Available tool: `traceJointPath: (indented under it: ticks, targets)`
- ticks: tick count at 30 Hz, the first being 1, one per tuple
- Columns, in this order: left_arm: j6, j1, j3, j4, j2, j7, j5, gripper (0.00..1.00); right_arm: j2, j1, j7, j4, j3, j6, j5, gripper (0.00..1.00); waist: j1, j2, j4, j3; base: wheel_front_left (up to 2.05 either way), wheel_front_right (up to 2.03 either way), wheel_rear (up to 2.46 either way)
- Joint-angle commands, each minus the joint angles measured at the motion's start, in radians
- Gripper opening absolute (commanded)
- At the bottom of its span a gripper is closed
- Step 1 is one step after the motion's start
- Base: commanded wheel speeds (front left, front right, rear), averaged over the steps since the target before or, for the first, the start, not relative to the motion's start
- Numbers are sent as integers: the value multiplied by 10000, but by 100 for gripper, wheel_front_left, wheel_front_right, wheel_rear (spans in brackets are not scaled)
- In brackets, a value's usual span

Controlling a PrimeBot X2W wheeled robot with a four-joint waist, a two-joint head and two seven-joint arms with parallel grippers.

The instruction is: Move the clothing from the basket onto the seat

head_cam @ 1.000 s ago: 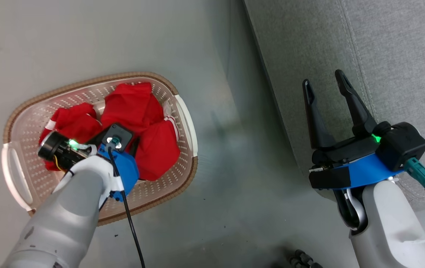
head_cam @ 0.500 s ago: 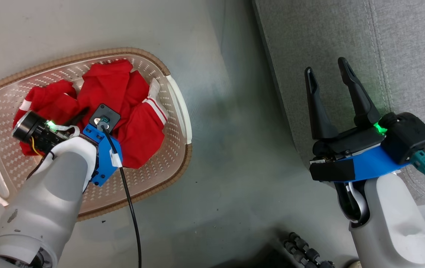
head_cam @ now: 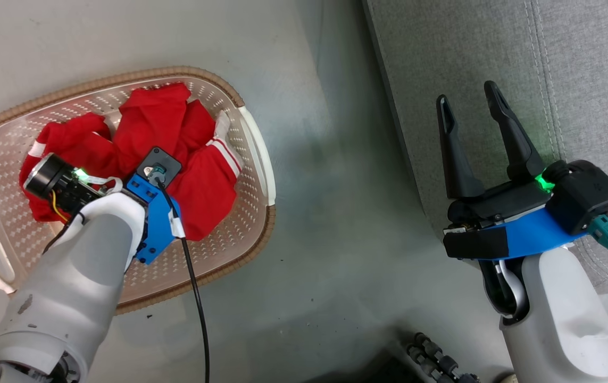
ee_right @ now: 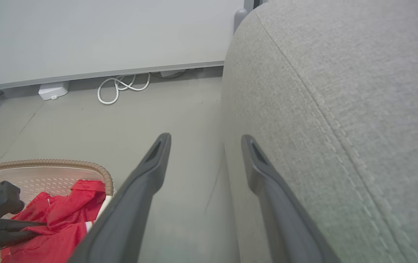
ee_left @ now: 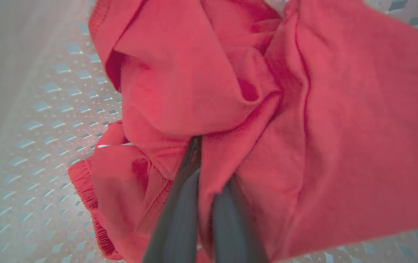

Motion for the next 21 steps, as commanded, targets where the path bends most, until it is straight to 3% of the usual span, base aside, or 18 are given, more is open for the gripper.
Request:
traceJointPath:
  ticks: [1, 9, 21]
  targets:
    - [15, -18, -25, 9, -56, -69, -60, 0, -16, -71, -42, 8, -21, 4, -20, 100, -1, 0, 48, -75, 0, 0, 0]
    - [26, 186, -49, 3, -515, -515, -274, 0, -17, 52, -40, 108, -166, 4, -314, 100, -1, 0, 387, -642, 0, 0, 0]
    - [-149, 695, 271, -395, -1123, -1989, -961, 0, -20, 377, -42, 383, -390, 4, -918, 100, -1, 0, 1308, -2146, 0, 0, 0]
